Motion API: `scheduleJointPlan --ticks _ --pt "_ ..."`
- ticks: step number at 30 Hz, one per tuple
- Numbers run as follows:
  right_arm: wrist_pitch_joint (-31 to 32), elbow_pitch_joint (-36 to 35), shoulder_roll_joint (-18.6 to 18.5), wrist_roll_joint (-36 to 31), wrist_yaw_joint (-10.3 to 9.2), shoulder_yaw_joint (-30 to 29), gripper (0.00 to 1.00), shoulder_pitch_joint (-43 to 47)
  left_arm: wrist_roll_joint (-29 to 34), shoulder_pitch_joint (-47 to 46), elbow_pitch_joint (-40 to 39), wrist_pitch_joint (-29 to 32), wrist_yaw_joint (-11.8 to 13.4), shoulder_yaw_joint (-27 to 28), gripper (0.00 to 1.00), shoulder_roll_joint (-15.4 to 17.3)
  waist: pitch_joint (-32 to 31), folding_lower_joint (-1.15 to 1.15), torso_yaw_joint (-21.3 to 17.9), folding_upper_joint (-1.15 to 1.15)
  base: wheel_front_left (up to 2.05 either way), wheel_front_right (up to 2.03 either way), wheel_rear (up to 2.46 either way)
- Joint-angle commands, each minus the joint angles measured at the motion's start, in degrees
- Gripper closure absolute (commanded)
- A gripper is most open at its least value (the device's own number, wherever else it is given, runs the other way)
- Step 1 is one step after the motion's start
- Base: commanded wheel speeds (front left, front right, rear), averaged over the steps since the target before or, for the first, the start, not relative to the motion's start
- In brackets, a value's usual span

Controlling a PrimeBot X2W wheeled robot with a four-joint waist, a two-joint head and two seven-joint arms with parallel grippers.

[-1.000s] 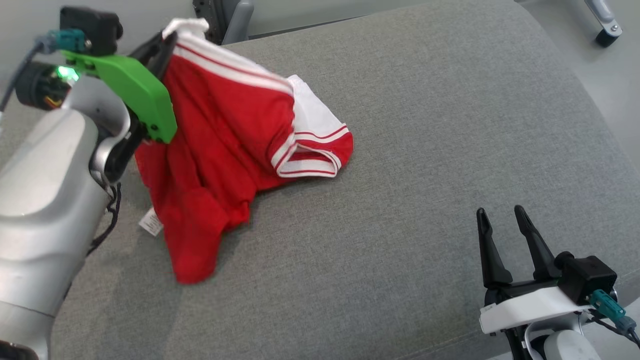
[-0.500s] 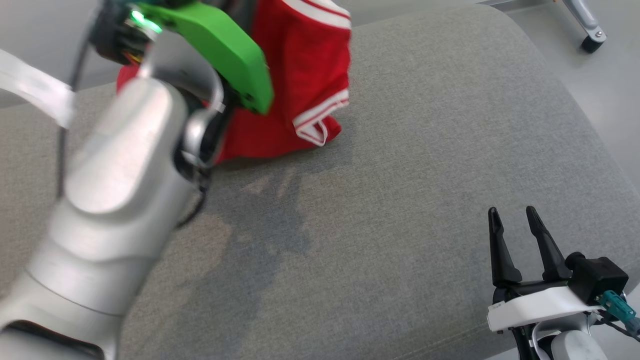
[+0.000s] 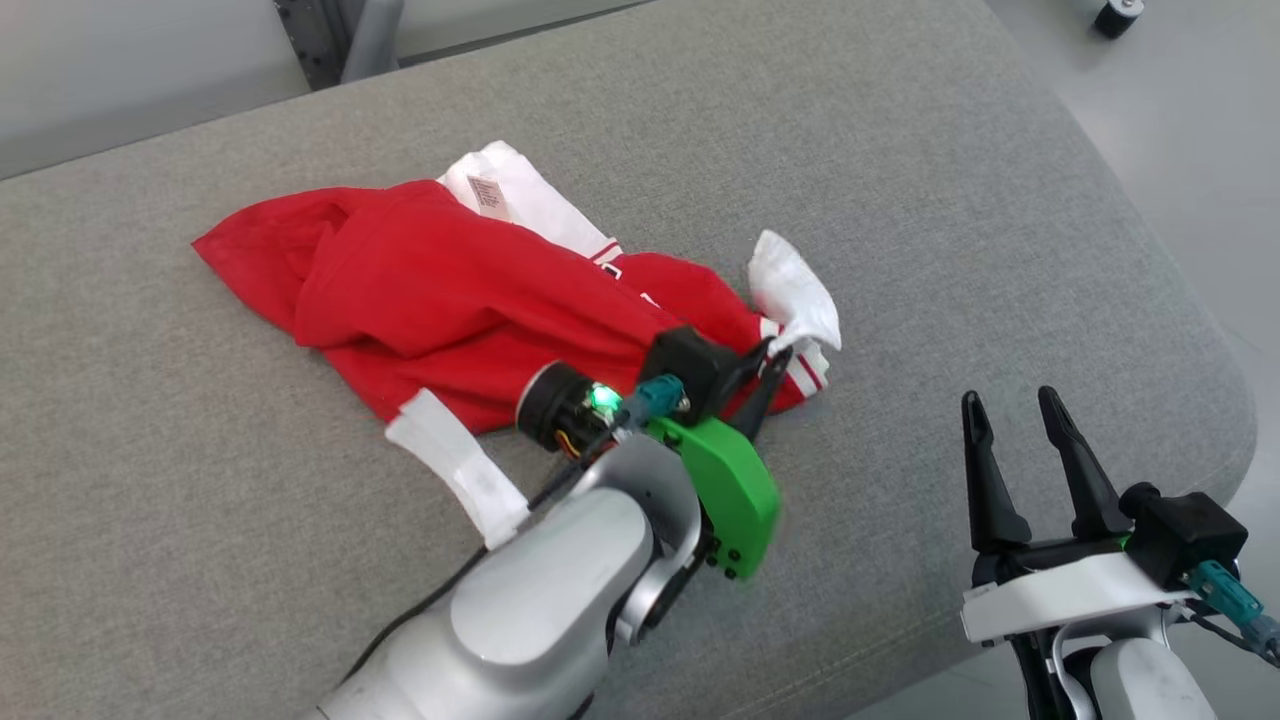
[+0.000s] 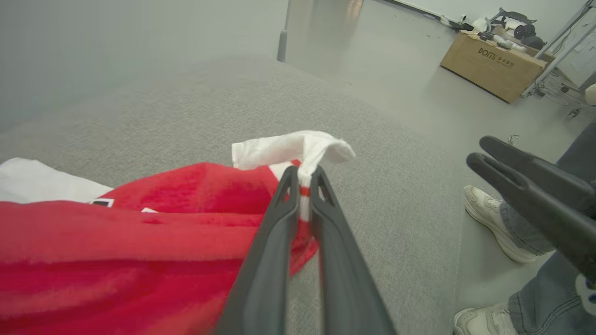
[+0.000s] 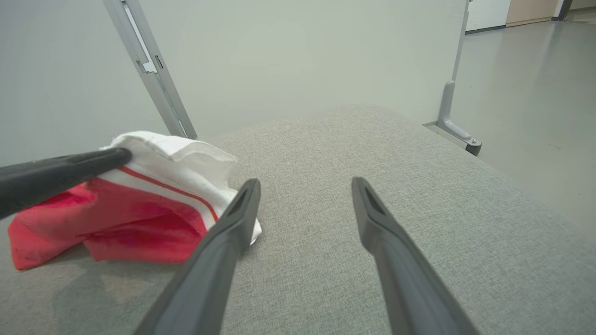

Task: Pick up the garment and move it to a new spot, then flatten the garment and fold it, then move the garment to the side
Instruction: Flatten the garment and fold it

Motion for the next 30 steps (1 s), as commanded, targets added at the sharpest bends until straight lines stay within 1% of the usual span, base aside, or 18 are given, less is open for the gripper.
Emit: scheduleJointPlan --ticks 1,6,8,9,10,11,12,14,17,22,25,26,30 --pt "-0.17 -0.21 -0.12 0.37 0.0 0.38 0.0 -1.39 -0.33 0.98 0.46 -1.45 -0.93 -2.08 1.0 0.04 2.59 0.0 -1.9 0.0 0.0 0.0 0.0" --pt "-0.18 -0.22 -0.12 0.59 0.0 1.07 0.0 -2.23 -2.0 1.5 0.84 -5.11 -1.35 -8.58 1.0 0.07 4.97 0.0 -2.94 0.0 0.0 0.0 0.0" --pt "-0.18 -0.3 -0.12 0.72 0.0 1.24 0.0 -2.59 -3.09 1.47 0.62 -6.47 -2.17 -10.64 1.0 0.03 5.85 0.0 -3.1 0.0 0.0 0.0 0.0" --pt "-0.18 -0.36 -0.12 0.88 0.0 1.29 0.0 -2.82 -3.84 1.59 0.91 -6.8 -2.28 -11.4 0.85 0.07 6.22 0.0 -3.13 0.0 0.0 0.0 0.0" --pt "-0.18 -0.36 -0.12 1.08 0.0 1.35 0.0 -3.01 -4.14 1.41 1.29 -7.04 -2.91 -12.28 0.63 0.09 6.49 0.0 -3.13 0.0 0.0 0.0 0.0" --pt "-0.17 -0.36 -0.12 1.24 0.0 1.38 0.0 -3.09 -4.54 1.27 1.49 -7.12 -3.83 -13.03 0.38 0.06 6.71 0.0 -3.1 0.0 0.0 0.0 0.0" --pt "-0.18 -0.41 -0.12 1.31 0.0 1.4 0.0 -3.15 -5.04 1.37 2.15 -6.56 -4.44 -13.59 0.0 0.07 6.96 0.0 -3.04 0.0 0.0 0.0 0.0" --pt "-0.18 -0.39 -0.12 1.38 0.0 1.39 0.0 -3.22 -5.63 1.66 2.81 -5.6 -6.11 -14.35 0.0 0.07 7.16 0.0 -2.85 0.0 0.0 0.0 0.0" --pt "-0.18 -0.23 -0.12 1.6 0.0 0.89 0.0 -2.99 -6.89 1.72 2.76 -4.16 -7.78 -14.99 0.0 0.05 6.95 0.0 -2.1 0.0 0.0 0.0 0.0" --pt "-0.18 0.1 -0.14 1.56 0.0 0.11 0.0 -2.1 -9.39 1.07 0.65 -4.5 -8.57 -14.61 0.0 0.05 5.95 0.0 -0.83 0.0 0.0 0.0 0.0" --pt "-0.17 0.04 -0.13 1.53 0.0 -0.54 0.0 -1.55 -10.6 -0.52 -1.32 -5.81 -7.23 -12.06 0.0 0.17 5.15 0.0 0.29 0.0 0.0 0.0 0.0" --pt "-0.18 0.02 -0.13 1.46 0.0 -0.69 0.0 -1.32 -11.15 -0.91 -1.91 -6.16 -6.61 -10.73 0.0 0.71 4.89 0.0 0.62 0.0 0.0 0.0 0.0" --pt "-0.18 0.04 -0.13 1.16 0.0 -1.09 0.0 -0.84 -12.79 -3.51 -3.04 -5.33 -3.16 -5.47 0.0 5.55 4.15 0.0 1.8 0.0 0.0 0.0 0.0"
